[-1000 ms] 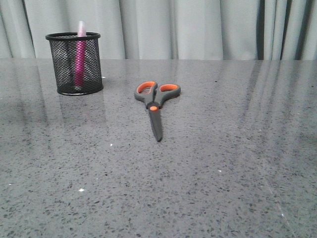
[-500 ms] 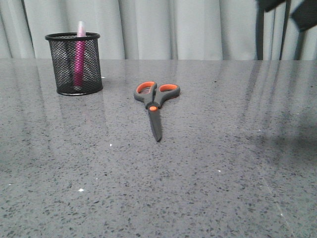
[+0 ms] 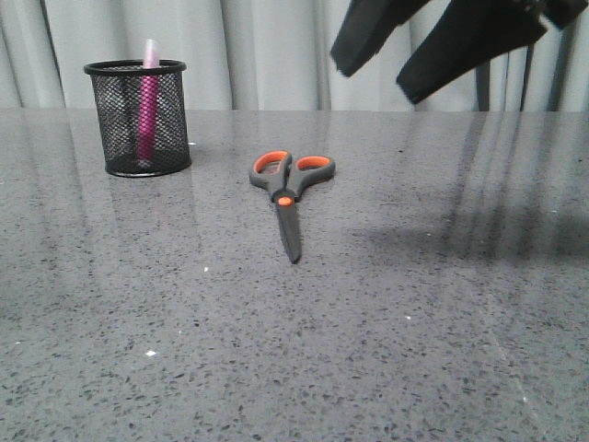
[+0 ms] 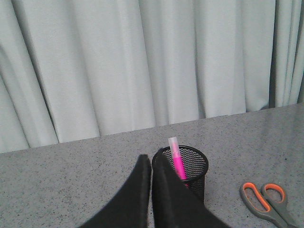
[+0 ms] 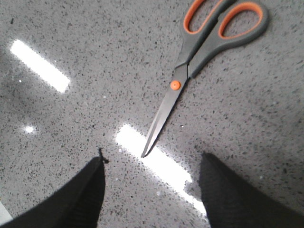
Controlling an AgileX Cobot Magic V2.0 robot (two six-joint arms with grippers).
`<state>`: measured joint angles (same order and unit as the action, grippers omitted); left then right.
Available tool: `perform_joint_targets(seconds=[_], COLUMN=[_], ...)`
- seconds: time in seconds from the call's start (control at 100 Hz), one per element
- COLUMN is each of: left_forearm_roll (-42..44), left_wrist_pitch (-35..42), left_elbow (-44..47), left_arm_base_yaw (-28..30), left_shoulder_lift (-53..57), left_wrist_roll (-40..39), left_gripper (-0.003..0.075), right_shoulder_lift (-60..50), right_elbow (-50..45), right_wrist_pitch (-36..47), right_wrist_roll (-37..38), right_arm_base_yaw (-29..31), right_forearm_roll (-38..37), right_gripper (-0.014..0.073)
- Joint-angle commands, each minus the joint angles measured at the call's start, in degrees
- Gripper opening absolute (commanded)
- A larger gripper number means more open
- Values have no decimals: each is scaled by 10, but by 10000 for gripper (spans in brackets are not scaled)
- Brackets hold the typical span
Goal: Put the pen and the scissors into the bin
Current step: 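Move the right gripper over the scissors and lower it, then close the right gripper on the scissors near the pivot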
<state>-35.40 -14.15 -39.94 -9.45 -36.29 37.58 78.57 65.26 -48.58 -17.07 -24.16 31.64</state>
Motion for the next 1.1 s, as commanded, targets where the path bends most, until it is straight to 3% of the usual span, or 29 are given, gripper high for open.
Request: perform_joint_targets(seconds=[0.0,0.14,0.31,0.41,0.81,1.09], left_forearm_roll=[-11,-11,-11,-11,-11,-11], left_wrist_pitch=[37,37,37,37,33,34], left_elbow=[-16,-16,-16,-16,-16,-16], left_arm_base_yaw=[2,2,2,2,2,2], left_shoulder_lift=[1,1,1,1,1,1], left_wrist_roll=[-6,-6,-6,-6,-6,-6], left_gripper=[-22,-22,-22,-22,-22,-22], right_shoulder_lift=[-3,15,57,102,280,333], right_elbow=[21,45,112,156,360,421], right_wrist_pitch=[17,17,-11,-46,-158,-198], right_wrist_roll=[-6,33,201,260,320,362], right_arm_base_yaw=[-2,-29,-93,-115,-115,-115], right_forearm_roll=[30,0,-209,-272,-282,-328], right_gripper=[400,400,400,400,400,400])
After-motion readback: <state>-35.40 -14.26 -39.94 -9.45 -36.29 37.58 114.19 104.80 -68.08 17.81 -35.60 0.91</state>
